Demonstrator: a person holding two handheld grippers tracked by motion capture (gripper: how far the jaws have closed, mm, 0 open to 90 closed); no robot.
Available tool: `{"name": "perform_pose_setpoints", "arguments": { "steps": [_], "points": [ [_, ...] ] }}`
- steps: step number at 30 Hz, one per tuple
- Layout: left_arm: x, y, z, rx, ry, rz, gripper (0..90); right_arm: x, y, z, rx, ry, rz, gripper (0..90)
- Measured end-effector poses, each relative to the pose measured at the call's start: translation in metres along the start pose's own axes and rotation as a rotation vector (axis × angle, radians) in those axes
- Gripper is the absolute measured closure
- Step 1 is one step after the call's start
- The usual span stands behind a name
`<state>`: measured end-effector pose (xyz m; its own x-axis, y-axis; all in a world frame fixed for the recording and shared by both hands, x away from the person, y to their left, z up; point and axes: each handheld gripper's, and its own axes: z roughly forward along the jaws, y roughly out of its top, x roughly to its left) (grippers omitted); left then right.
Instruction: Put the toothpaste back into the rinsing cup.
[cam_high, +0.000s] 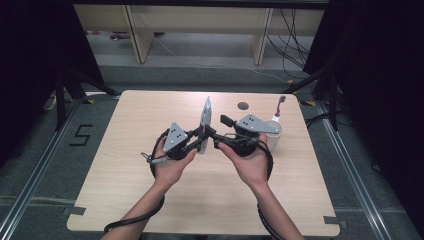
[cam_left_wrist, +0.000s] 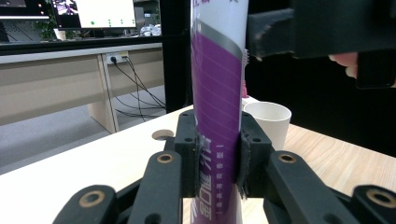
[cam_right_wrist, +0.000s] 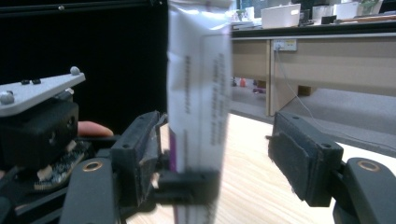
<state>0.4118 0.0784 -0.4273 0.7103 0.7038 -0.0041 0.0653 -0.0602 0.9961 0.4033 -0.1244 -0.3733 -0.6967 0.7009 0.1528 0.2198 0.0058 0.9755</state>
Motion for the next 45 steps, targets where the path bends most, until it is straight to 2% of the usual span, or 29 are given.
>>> {"name": "perform_pose_setpoints", "arguments": {
  "steps": [7,8,11,14,15,18,21,24,26,30,34,35,39,43,45],
  "points": [
    [-0.007,0.001,0.004,0.005,-0.004,0.006,73.6,0.0,0.0,0.012,0.002,-0.002,-0.013,33.3],
    [-0.008,0.001,0.005,0.007,0.0,0.007,73.6,-0.001,0.0,0.013,0.003,-0.014,-0.016,33.5],
    [-0.01,0.001,0.007,0.013,0.006,0.014,73.5,0.0,0.0,0.015,0.016,-0.03,0.007,36.4],
    [-0.012,0.001,0.009,0.02,0.005,0.019,73.5,-0.002,0.0,0.016,0.021,-0.042,-0.018,40.7],
    [-0.013,0.001,0.01,0.021,0.006,0.019,73.5,-0.002,0.0,0.018,0.024,-0.027,-0.007,42.7],
    [-0.014,0.001,0.011,0.021,0.013,0.02,73.5,-0.002,0.0,0.019,0.038,-0.042,-0.01,45.8],
    [-0.015,0.002,0.012,0.021,0.013,0.02,73.5,-0.001,-0.001,0.019,0.043,-0.046,-0.002,48.9],
    [-0.016,0.003,0.012,0.02,0.015,0.021,73.4,-0.001,-0.002,0.02,0.037,-0.07,-0.002,53.1],
    [-0.016,0.003,0.012,0.021,0.02,0.024,73.4,-0.002,-0.001,0.019,0.031,-0.051,0.02,54.0],
    [-0.017,0.005,0.013,0.016,0.024,0.022,73.3,-0.002,0.0,0.018,0.022,-0.068,0.018,55.3],
    [-0.018,0.007,0.013,0.018,0.029,0.035,73.3,-0.001,0.001,0.017,0.017,-0.068,0.038,56.8],
    [-0.018,0.008,0.013,0.012,0.033,0.05,73.3,-0.002,0.001,0.017,0.01,-0.075,0.022,57.2],
    [-0.019,0.009,0.014,0.012,0.039,0.054,73.2,-0.001,0.003,0.016,0.02,-0.069,0.035,59.5],
    [-0.02,0.009,0.015,0.016,0.039,0.054,73.1,-0.002,0.003,0.015,0.019,-0.089,0.013,62.1],
    [-0.021,0.008,0.016,0.017,0.039,0.053,73.0,-0.001,0.002,0.015,0.029,-0.086,0.028,63.6]
  ]
}}
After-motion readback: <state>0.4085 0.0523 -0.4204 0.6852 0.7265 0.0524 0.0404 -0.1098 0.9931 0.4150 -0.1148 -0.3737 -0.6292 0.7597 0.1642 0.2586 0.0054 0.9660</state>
